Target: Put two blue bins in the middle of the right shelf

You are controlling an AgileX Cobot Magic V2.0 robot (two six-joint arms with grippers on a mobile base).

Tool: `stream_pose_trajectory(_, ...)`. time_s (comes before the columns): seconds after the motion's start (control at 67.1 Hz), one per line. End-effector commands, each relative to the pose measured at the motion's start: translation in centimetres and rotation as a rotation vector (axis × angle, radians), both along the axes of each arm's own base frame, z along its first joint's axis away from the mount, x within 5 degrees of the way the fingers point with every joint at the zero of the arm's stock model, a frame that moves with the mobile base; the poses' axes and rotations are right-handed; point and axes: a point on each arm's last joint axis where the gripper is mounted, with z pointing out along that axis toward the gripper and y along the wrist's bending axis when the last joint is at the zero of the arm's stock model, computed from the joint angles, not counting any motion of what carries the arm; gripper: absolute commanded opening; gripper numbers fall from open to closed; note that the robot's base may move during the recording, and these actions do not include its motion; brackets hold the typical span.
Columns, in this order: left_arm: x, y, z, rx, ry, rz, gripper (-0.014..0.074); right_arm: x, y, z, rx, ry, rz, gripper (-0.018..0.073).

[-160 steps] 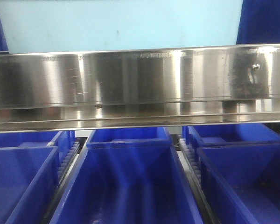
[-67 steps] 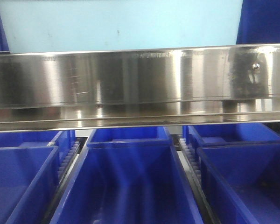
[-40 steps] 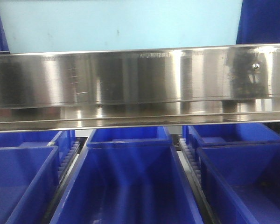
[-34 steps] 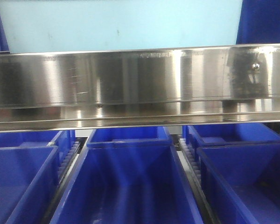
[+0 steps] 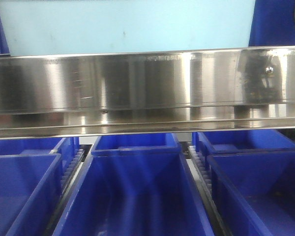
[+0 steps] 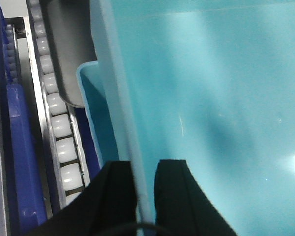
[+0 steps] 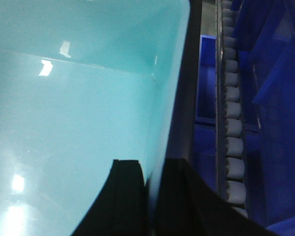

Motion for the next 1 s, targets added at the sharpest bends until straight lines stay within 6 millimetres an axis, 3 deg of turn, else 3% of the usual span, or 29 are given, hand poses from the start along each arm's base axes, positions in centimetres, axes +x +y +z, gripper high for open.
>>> stream_pose_trajectory(0.0, -0.6, -0.3, 1.1, -0.054, -0.027, -0.03, -0.0094, 0.2, -0.4, 0.4, -0.048, -0.042, -0.004, -0.0142)
stream_pose_trajectory(0.089, -0.6, -0.2, 1.0, -0.048, -0.029, -0.027, -0.0014, 0.1, -0.4, 0.2, -0.054, -0.027, -0.006, -0.0081)
stream_pose_trajectory(0.164, -0.6, -0.2, 1.0, -0.046, -0.03, -0.027, 0.009, 0.0, -0.5, 0.1, -0.06, -0.01, -0.008, 0.0025)
stream_pose_trajectory(0.373, -0.6, -0.2, 1.0, -0.044, -0.03, -0.026, 0.0489, -0.5, -0.7, 0.3, -0.066, 0.008, -0.012, 0.0456)
stream_pose_trajectory(0.462, -0.7, -0.1, 1.2, -0.043, -0.035, -0.025, 0.0622, -1.1, -1.0, 1.0, -0.059, -0.008, -0.013, 0.0578)
stream_pose_trajectory(0.626, -1.6, 0.4, 2.2, -0.025, -0.074, -0.013, 0.058, -2.9, -1.8, 2.8, -0.001, -0.039, -0.048, 0.0538)
stream_pose_trajectory(0.834, -4.3, 2.0, 4.5, 0.025, -0.168, 0.024, 0.0563, -5.2, -2.3, 4.5, 0.074, -0.063, -0.019, 0.0495)
stream_pose_trajectory(0.983, -5.4, 3.3, 3.1, 0.066, -0.12, 0.071, 0.0524, -5.2, -1.9, 2.8, 0.085, 0.013, -0.005, 0.0494)
